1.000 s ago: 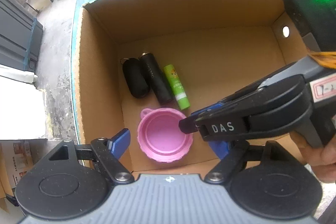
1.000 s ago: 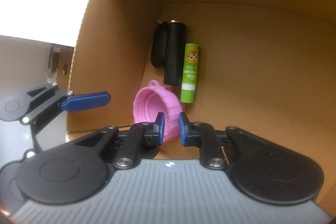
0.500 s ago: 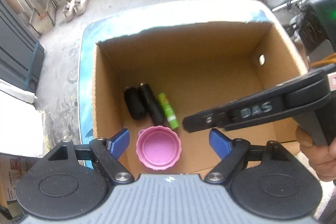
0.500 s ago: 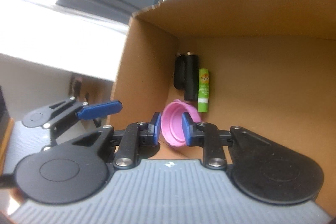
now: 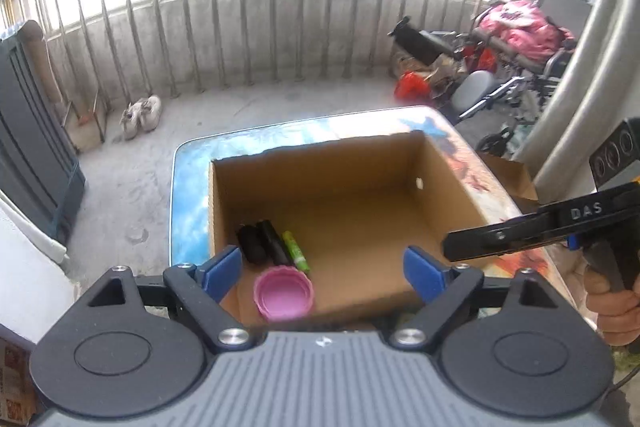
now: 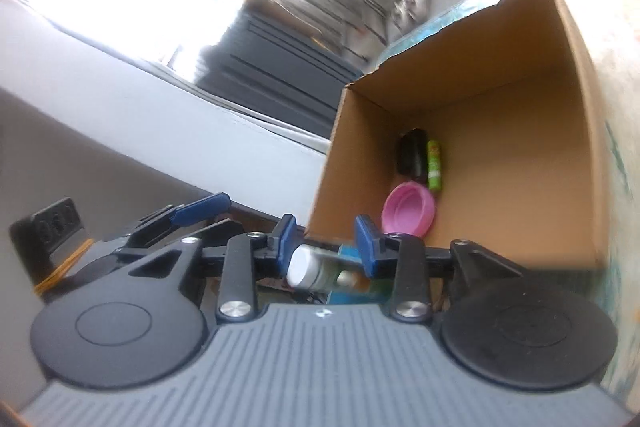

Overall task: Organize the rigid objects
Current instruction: 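Move the open right tool back to the black tape roll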

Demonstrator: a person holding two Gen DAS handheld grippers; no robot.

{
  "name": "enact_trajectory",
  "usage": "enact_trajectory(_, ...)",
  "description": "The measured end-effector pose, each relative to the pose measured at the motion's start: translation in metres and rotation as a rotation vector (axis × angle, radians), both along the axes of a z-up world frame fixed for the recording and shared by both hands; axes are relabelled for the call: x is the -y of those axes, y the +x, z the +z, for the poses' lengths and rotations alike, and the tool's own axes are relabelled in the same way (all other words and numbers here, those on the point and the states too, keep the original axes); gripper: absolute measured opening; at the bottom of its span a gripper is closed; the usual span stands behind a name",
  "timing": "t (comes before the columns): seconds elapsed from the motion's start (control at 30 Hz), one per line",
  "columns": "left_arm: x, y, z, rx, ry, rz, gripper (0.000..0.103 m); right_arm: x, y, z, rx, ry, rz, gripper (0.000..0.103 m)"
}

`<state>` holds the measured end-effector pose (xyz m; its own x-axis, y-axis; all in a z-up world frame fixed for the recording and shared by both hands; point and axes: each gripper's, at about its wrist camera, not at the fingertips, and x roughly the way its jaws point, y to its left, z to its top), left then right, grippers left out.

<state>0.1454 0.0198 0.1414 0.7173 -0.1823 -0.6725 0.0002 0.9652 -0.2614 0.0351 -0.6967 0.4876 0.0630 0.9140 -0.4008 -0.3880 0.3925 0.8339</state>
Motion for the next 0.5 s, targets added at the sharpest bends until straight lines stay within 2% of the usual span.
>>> enact_trajectory(0.13,0.009,-0.037,-0.016,0.050,-0.045,0.001,0.092,0.039,-0.046,-0.011,-0.003,0.055,-0.059,0.038)
enact_trajectory(0.23,0.014,-0.055,-0.036,0.050,-0.108,-0.009,0.093,0.061,-0.077,-0.024,0.012,0.033,-0.129,0.042)
enact_trajectory(0.33,0.021,-0.068,-0.058,0.047,-0.143,0.003,0.093,0.072,-0.105,-0.041,0.030,-0.030,-0.185,0.042)
enact_trajectory(0.5,0.045,-0.077,-0.099,0.014,-0.100,0.032,0.093,0.062,-0.135,-0.073,0.094,-0.189,-0.223,0.042)
